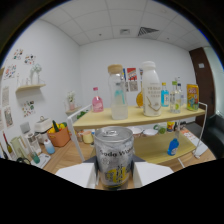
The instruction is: Make me a cup of Mojito.
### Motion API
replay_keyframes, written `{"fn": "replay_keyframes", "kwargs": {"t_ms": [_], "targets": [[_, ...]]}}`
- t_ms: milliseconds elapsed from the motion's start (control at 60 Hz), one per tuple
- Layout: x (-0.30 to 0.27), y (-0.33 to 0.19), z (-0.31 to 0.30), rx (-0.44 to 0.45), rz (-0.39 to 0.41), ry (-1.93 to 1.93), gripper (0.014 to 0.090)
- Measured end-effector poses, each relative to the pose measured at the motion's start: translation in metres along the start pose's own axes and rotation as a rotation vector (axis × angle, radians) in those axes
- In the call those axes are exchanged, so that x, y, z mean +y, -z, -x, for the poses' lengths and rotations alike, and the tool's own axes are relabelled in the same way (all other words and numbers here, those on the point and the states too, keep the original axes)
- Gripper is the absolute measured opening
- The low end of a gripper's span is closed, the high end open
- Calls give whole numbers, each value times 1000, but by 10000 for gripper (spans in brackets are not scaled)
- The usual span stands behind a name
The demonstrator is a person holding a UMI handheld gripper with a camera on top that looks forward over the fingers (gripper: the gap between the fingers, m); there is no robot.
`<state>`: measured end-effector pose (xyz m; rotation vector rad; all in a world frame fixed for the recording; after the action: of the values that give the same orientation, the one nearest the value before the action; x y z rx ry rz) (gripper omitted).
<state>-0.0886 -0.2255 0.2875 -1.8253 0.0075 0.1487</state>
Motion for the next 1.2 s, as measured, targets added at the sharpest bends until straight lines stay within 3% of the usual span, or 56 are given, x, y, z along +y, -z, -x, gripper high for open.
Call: {"fn": "replay_keyframes", "kwargs": {"t_ms": [200,400,1200], "targets": [[68,-16,-17,-35,61,-125,513],[90,-28,-27,-96,88,-480,513],[35,-25,-91,-389,-39,-2039,512]]}}
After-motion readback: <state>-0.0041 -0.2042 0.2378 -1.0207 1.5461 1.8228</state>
